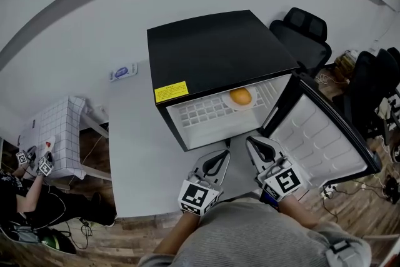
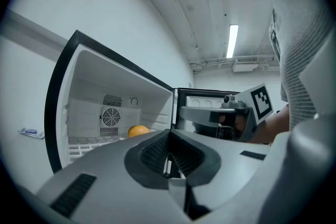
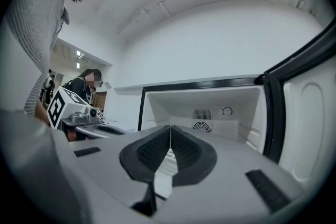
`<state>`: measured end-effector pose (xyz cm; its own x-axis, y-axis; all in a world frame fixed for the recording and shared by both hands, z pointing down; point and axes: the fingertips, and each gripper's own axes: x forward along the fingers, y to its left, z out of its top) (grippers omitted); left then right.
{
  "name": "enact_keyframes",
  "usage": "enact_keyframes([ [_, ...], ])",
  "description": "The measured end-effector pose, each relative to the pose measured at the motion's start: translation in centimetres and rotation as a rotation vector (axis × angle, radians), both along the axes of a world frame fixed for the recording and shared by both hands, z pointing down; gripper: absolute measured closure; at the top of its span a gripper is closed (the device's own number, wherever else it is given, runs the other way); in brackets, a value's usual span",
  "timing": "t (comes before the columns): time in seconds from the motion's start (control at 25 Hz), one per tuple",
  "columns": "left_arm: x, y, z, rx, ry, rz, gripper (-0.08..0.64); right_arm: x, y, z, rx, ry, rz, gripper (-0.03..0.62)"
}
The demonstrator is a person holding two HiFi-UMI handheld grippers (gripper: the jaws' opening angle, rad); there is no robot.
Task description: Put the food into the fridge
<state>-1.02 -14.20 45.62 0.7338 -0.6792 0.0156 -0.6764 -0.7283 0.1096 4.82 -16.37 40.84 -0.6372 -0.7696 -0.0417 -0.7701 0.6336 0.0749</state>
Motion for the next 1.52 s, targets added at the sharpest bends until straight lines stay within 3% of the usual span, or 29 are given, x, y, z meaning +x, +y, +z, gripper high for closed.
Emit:
enact_keyframes([
  [0.32, 0.1, 0.3, -0.2, 0.004, -0.001, 0.003, 0.549, 0.4, 0.9, 0.9, -0.068, -0.097, -0.016, 0.578],
  [1.52, 0.1, 0.7, 0.0, -0.001, 0.0, 0.003, 0.549, -0.5, 0.9, 0.8, -0.082, -0.058, -0.044, 0.58],
])
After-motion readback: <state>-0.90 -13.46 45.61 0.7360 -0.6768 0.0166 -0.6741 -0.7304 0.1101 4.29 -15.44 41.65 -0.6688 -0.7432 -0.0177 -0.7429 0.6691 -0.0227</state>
